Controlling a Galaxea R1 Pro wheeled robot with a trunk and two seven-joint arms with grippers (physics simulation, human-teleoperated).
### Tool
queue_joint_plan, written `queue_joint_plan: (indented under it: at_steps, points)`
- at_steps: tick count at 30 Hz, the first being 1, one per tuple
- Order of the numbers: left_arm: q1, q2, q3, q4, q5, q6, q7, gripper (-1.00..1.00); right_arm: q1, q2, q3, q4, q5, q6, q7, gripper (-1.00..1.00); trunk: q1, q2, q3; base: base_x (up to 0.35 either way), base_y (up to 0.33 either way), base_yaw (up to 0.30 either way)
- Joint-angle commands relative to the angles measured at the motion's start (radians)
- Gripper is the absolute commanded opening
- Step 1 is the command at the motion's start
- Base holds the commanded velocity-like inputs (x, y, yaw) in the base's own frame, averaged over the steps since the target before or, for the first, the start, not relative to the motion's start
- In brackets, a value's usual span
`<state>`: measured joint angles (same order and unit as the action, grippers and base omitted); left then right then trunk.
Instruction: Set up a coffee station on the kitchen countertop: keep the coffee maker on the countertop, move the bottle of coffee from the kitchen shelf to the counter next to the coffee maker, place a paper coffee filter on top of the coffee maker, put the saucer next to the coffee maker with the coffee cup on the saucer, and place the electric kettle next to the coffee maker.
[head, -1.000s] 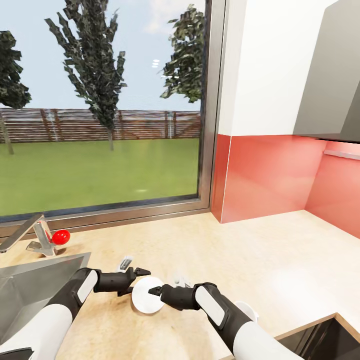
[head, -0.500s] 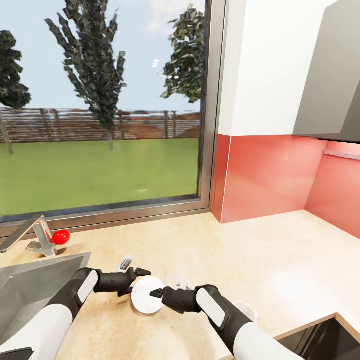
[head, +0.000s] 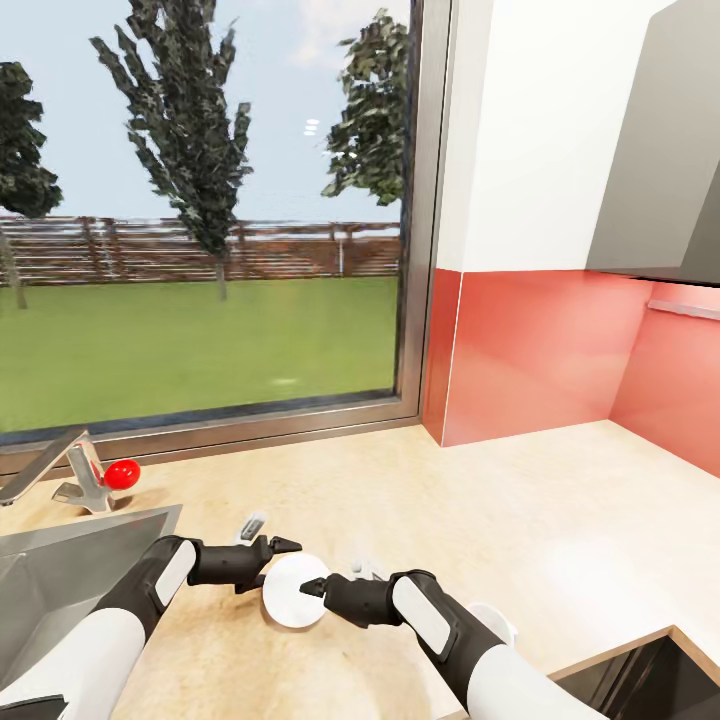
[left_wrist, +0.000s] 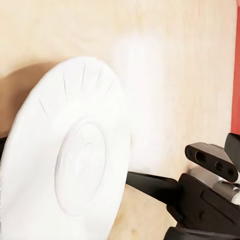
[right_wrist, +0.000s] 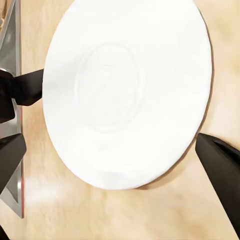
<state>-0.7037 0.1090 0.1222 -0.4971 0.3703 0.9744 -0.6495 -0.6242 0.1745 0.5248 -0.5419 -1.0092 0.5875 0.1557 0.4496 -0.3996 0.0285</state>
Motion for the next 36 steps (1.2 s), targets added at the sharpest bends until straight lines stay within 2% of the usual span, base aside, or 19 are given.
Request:
queue_joint_plan:
  at_steps: [1, 13, 16, 19, 24, 36]
  points:
    - [0.0, -0.001, 0.003, 0.0, -0.005, 0.004, -0.005, 1.0, 0.0, 0.0, 0.003, 0.002, 0.011, 0.003, 0.001, 1.0, 0.0, -0.001, -0.001, 0.0, 0.0, 0.0]
    - [0.013, -0.002, 0.002, -0.001, -0.007, 0.004, -0.005, 1.0, 0.0, 0.0, 0.004, 0.001, 0.011, 0.003, 0.001, 1.0, 0.0, -0.001, -0.001, 0.0, 0.0, 0.0]
    - [0.022, -0.001, -0.017, -0.006, -0.006, 0.007, -0.006, 1.0, 0.0, 0.0, 0.004, 0.001, 0.011, 0.003, 0.001, 1.0, 0.0, -0.001, -0.001, 0.0, 0.0, 0.0]
    - [0.025, 0.0, -0.042, -0.01, -0.004, 0.008, -0.026, 1.0, 0.0, 0.0, 0.004, 0.002, 0.011, 0.003, 0.001, 1.0, 0.0, -0.001, -0.001, 0.0, 0.0, 0.0]
    - [0.026, 0.003, -0.057, -0.011, -0.006, 0.005, -0.077, 1.0, 0.0, 0.0, 0.004, 0.002, 0.011, 0.003, 0.001, 1.0, 0.0, -0.001, -0.001, 0.0, 0.0, 0.0]
    - [0.026, 0.01, -0.059, -0.005, -0.007, 0.004, -0.085, 1.0, 0.0, 0.0, 0.004, 0.002, 0.011, 0.003, 0.001, 1.0, 0.0, -0.001, -0.001, 0.0, 0.0, 0.0]
